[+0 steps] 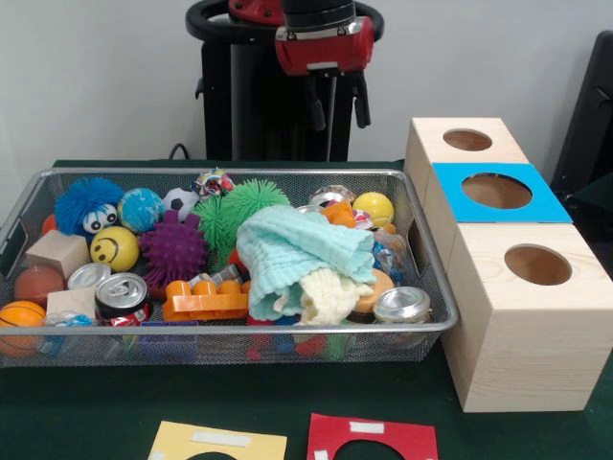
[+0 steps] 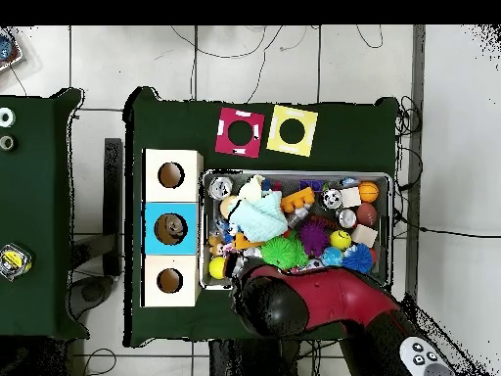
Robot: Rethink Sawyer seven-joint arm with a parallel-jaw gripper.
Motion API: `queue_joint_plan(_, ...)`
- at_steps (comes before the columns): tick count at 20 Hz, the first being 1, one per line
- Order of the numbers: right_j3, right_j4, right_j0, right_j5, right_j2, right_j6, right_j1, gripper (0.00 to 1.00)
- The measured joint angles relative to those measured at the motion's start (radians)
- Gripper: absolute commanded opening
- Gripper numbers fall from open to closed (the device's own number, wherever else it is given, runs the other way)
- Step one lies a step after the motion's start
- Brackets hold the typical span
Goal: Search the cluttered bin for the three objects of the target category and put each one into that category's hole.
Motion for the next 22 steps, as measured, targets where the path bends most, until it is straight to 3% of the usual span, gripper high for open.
queue_joint_plan(14, 0.0, -0.199, -0.011, 0.003, 0.063, -0.002, 0.07, 1.0)
queue_joint_plan(22, -0.003, -0.203, -0.145, 0.117, 0.162, -0.073, 0.038, 1.0)
